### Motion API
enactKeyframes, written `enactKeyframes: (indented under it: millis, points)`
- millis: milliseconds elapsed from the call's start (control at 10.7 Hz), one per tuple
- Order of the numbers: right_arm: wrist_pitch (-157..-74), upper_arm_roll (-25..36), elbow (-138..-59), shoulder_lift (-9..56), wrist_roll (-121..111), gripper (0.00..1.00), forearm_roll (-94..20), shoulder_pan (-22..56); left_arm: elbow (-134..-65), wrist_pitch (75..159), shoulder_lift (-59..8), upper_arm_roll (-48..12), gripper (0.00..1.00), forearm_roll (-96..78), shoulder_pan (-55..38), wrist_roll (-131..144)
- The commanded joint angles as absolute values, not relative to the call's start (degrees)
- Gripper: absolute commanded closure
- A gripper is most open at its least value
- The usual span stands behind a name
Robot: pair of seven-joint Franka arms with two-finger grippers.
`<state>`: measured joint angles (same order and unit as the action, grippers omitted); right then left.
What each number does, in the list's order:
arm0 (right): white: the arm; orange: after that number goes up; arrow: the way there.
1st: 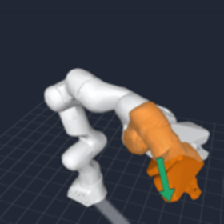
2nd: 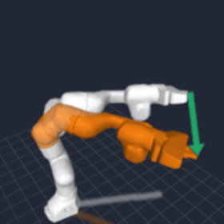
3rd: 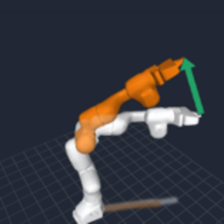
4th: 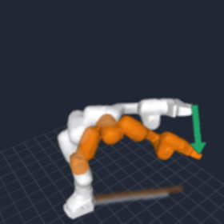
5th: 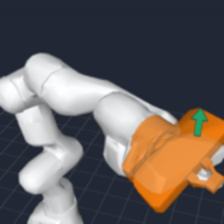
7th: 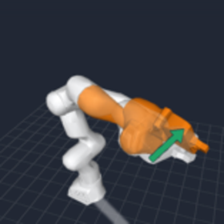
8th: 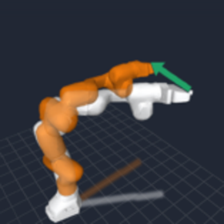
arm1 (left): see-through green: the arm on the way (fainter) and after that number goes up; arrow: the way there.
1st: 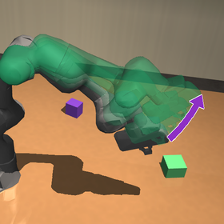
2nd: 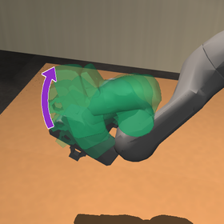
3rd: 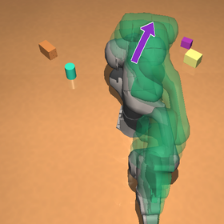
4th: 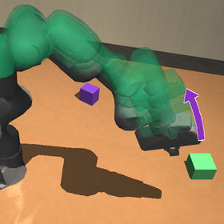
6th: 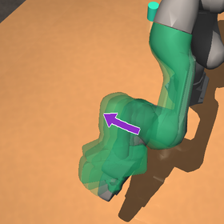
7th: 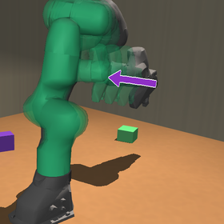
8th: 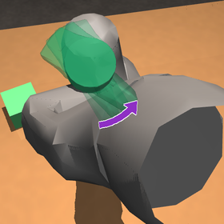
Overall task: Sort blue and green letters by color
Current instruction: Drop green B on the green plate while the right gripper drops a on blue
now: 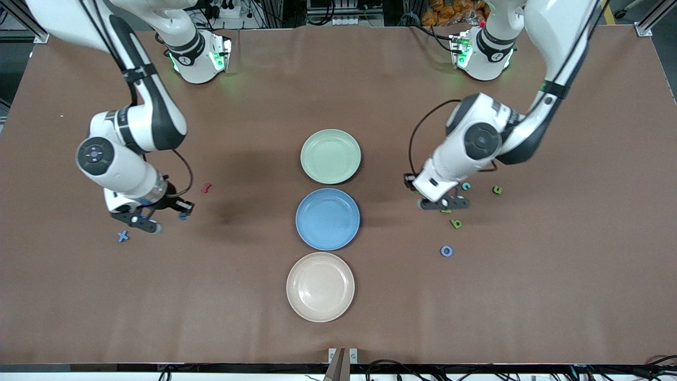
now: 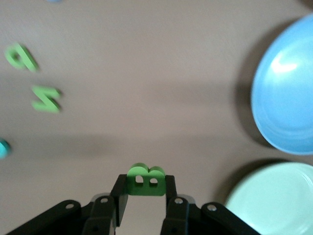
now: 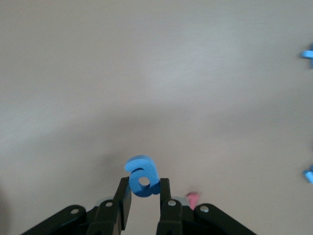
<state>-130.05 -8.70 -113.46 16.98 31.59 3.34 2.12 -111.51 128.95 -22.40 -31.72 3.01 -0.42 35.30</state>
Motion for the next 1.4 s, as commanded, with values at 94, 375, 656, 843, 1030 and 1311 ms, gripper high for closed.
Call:
enactKeyframes:
  millis: [94,375,656,843,1030,1311]
  points:
    - [-126.65,-9.23,-106.71,18.71,34.17,1.0,3.34,13.77,-120.03,138.03,-20.13,-32.52,1.0,2.81,-9.83,51.21]
    - [-126.83,-9.23,-97.42,26.25,39.01,0.96,4.13,21.34,-123.84,147.81,-22.4,-32.61,1.0,2.73,-13.35,59.12]
    - [-127.44,-9.23,-86.95,35.31,39.37,0.95,4.31,25.39,-123.31,155.55,-25.92,-32.52,1.0,2.64,-16.78,66.43]
    - [-132.24,-9.23,-85.43,37.96,39.29,0.95,4.39,26.54,-123.31,158.89,-26.98,-32.52,1.0,2.64,-18.97,70.29]
    - [-135.52,-9.32,-85.43,38.76,39.37,0.92,5.18,27.42,-122.35,161.18,-29.34,-32.52,1.0,2.55,-19.34,71.54]
    - [-135.53,-10.63,-85.34,38.32,44.89,0.01,5.45,28.56,-121.55,161.89,-29.88,-32.43,0.0,2.46,-20.13,73.3]
